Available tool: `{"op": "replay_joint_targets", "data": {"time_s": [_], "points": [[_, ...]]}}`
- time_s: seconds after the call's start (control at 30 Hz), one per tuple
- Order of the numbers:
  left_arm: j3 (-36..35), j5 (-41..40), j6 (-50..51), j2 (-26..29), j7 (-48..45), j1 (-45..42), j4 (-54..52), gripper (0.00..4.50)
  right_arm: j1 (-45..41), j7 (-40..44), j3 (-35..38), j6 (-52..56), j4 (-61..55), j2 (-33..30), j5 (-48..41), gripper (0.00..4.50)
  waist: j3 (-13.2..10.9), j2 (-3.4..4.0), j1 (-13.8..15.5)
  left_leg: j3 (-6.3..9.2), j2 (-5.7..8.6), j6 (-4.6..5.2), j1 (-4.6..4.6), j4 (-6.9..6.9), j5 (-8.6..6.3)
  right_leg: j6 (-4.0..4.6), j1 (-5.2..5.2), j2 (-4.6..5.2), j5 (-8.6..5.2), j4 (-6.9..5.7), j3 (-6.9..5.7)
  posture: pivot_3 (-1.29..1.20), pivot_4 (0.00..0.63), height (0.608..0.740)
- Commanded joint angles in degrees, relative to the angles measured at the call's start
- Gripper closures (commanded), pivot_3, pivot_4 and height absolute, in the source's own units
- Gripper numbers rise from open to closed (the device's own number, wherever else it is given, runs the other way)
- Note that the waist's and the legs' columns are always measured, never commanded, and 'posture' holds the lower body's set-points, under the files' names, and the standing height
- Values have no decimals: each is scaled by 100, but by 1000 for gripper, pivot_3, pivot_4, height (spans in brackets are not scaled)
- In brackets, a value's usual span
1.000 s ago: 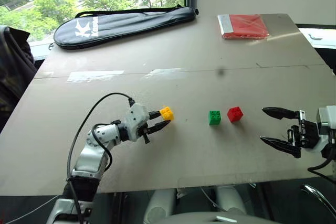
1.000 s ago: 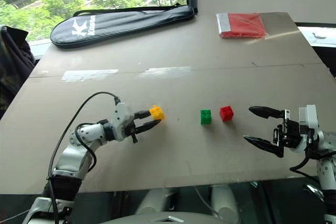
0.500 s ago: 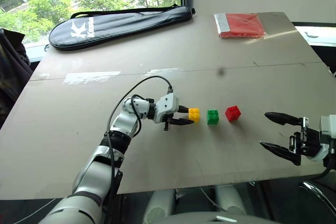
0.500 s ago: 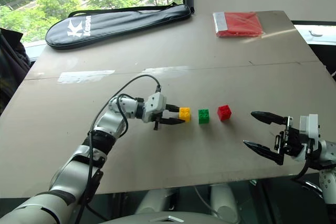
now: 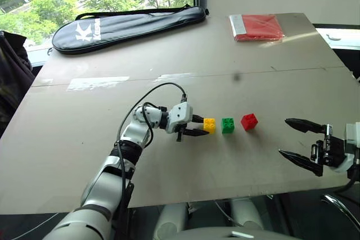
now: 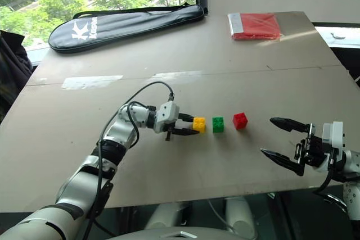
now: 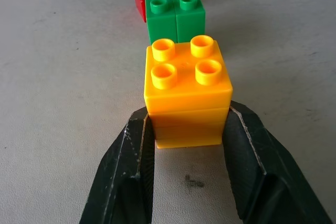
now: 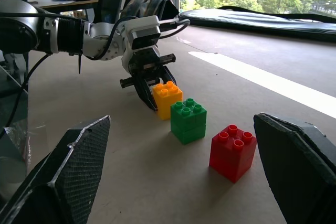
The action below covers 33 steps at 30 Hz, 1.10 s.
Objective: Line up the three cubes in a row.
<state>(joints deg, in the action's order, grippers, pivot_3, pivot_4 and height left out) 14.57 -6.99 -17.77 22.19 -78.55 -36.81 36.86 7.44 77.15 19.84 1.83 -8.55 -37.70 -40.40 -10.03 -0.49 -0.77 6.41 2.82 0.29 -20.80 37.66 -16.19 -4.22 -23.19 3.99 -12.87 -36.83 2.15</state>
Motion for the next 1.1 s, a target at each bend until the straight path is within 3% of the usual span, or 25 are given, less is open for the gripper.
{"op": "replay_joint_targets", "data": {"time_s": [0.03,0.97,1.0,1.1], "points": [[8,73,145,95,39,156,-166,3285,-126,60,74,-77,-2,-72,-25,0,0,0,0,2,0,0,0,0,0,0,0,0,0,0,0,0,150,732],[-55,86,432,318,383,594,-640,3285,-422,238,-32,-103,266,-64,101,0,2,2,-20,13,-1,0,6,0,0,1,0,-2,0,-4,5,0,150,732],[-55,97,394,312,407,584,-632,2162,-422,244,-30,-99,267,-64,101,0,2,2,-20,13,-1,0,6,0,0,1,0,-2,0,-4,5,0,150,732],[-64,197,269,290,573,532,-529,871,-416,262,-29,-63,268,-73,91,0,2,2,-8,15,-2,0,6,0,0,1,0,-2,0,-4,4,0,150,732]]}}
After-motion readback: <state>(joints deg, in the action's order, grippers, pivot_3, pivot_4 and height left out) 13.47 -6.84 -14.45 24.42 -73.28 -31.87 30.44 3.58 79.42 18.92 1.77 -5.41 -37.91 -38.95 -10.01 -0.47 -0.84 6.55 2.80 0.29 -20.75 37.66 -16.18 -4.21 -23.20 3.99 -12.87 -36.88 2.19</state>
